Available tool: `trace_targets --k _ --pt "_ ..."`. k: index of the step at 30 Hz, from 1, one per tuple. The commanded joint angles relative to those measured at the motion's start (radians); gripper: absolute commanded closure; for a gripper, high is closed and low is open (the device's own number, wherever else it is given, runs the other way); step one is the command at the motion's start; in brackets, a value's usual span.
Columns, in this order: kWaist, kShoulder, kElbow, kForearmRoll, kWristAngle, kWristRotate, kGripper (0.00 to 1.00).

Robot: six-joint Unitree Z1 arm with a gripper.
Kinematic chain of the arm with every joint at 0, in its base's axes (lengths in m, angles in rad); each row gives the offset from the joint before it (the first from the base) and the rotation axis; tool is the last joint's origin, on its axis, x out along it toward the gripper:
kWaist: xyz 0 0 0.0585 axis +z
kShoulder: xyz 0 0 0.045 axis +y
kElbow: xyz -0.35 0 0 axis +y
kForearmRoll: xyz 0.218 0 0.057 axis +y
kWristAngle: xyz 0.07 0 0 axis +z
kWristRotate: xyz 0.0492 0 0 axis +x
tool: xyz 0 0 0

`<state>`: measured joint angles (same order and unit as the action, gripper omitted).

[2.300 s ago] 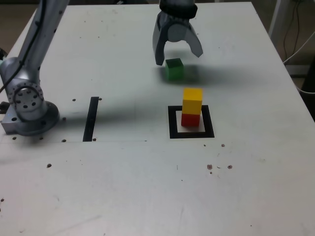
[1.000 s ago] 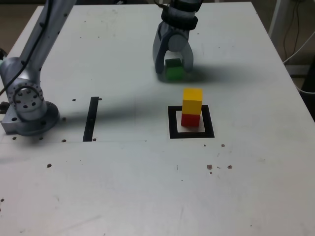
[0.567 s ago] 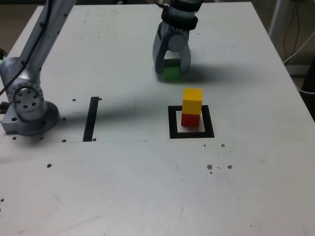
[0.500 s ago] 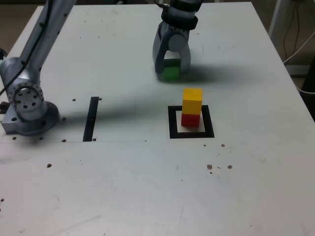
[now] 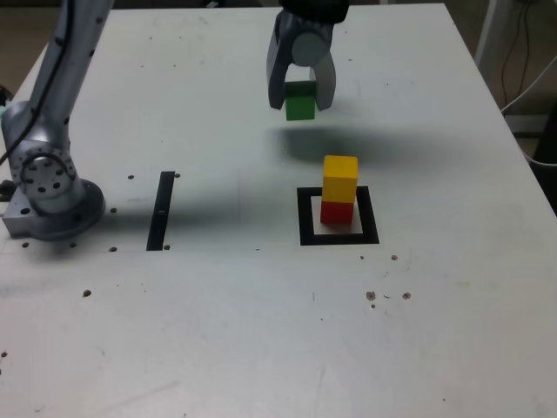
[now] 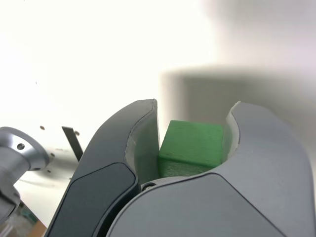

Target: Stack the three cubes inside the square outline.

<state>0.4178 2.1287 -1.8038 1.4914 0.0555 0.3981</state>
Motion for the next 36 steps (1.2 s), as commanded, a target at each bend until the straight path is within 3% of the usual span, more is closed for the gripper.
trace_targets --k 1,19,36 --pt "-0.019 -0.026 -0.015 0.025 0.001 -0.008 0.62" --pt "-0.212 -0.062 -0.098 0.116 -0.022 -0.111 0.62" --pt "-0.371 -0.021 -0.117 0.126 -0.063 -0.206 0.62"
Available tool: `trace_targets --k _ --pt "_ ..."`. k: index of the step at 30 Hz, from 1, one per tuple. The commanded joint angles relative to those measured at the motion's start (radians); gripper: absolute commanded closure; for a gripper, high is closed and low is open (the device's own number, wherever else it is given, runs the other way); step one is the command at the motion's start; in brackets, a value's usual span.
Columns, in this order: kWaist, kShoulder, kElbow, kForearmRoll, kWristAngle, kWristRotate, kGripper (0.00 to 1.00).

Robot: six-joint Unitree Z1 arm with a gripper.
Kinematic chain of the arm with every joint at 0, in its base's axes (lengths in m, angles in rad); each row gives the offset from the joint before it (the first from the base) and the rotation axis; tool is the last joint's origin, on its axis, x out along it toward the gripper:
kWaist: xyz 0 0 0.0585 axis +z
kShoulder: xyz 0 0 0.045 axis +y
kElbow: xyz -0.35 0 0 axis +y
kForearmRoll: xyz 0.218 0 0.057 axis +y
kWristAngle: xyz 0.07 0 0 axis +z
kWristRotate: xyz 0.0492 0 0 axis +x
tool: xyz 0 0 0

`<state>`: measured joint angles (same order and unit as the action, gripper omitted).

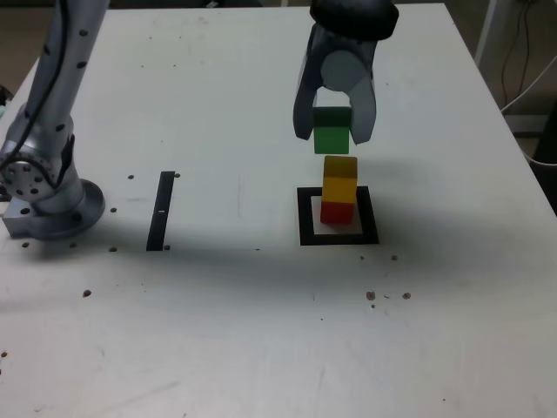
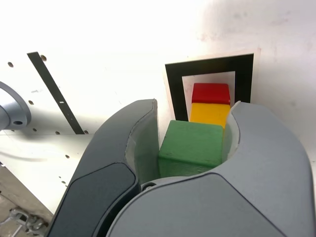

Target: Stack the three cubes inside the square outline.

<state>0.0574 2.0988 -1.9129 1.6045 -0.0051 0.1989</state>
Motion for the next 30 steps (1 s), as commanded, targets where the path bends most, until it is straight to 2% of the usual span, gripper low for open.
trace_targets --k 1,25,27,30 --pt "-0.017 0.011 -0.011 0.013 -0.004 -0.011 0.62" --pt "-0.039 0.045 -0.017 0.000 -0.014 -0.027 0.62" --pt "-0.039 0.046 -0.015 -0.002 -0.014 -0.027 0.53" --pt "-0.039 0.045 -0.011 -0.005 -0.013 -0.024 0.30"
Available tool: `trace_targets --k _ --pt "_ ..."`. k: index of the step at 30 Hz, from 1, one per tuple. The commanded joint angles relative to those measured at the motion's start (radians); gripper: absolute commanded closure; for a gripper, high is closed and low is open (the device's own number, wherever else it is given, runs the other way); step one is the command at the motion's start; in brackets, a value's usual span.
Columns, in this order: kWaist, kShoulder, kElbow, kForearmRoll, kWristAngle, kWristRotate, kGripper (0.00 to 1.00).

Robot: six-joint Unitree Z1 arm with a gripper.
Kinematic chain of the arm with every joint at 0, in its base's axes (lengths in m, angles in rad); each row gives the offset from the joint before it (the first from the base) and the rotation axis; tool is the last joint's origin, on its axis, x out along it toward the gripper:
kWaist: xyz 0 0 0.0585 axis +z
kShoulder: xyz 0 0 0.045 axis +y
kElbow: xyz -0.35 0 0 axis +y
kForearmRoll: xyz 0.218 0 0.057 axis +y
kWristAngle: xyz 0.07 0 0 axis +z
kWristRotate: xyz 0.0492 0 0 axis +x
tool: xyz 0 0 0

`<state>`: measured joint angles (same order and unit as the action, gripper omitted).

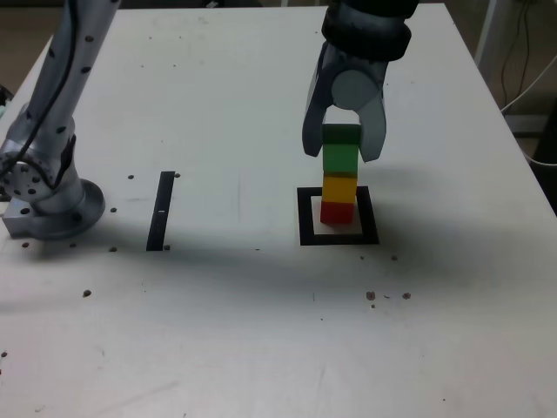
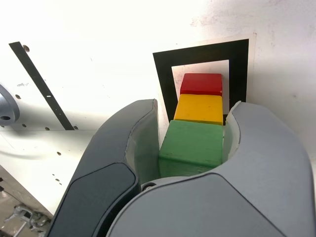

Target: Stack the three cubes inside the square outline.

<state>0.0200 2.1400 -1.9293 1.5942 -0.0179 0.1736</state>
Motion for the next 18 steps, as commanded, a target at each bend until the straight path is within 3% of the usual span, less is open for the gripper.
trace_targets --k 1,3,5,18 --pt "-0.002 0.003 0.007 0.005 0.001 0.003 0.21" --pt "-0.002 0.001 0.009 0.004 0.002 0.004 0.08" --pt "-0.002 -0.001 0.011 0.003 0.004 0.004 0.04" --pt "-0.002 -0.025 0.010 0.003 0.015 0.004 0.03"
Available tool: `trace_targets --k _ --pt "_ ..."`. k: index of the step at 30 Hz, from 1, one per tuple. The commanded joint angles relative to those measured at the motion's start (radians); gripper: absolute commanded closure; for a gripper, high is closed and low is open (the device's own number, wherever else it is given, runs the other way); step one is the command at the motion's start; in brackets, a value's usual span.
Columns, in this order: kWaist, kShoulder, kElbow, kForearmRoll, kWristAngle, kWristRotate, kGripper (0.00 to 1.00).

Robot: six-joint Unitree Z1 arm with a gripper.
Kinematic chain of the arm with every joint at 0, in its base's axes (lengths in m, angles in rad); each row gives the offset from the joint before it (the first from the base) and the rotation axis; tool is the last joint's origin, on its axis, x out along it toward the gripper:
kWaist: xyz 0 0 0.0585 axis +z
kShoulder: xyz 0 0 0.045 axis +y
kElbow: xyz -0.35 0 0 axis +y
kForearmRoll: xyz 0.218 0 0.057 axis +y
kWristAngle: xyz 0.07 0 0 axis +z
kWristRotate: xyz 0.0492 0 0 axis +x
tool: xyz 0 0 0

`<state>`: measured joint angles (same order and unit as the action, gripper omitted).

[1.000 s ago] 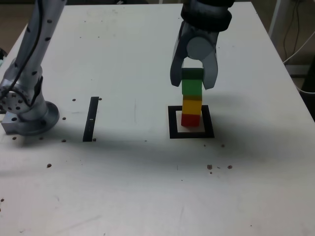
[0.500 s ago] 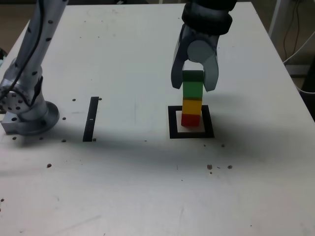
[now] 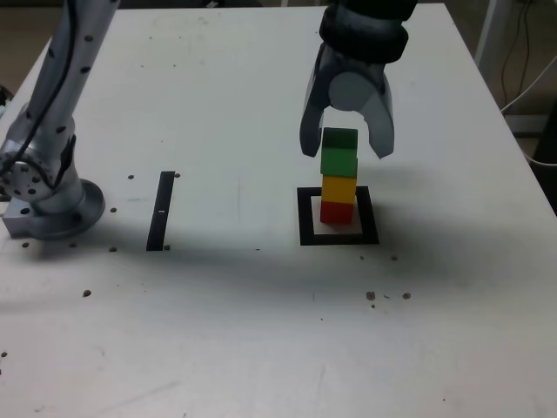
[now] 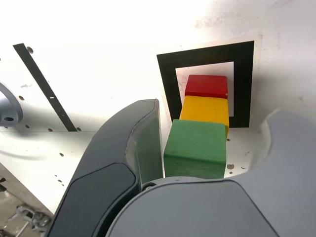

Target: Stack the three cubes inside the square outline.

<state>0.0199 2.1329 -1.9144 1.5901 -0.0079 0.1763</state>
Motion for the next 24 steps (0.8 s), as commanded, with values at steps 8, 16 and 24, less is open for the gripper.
trace_targets --k 8,16,24 --pt "-0.002 -0.083 -0.015 0.015 0.044 0.002 0.02" --pt "-0.002 -0.104 -0.009 0.017 0.050 0.000 0.02" --pt "0.003 -0.161 0.069 0.012 0.054 -0.002 0.02"
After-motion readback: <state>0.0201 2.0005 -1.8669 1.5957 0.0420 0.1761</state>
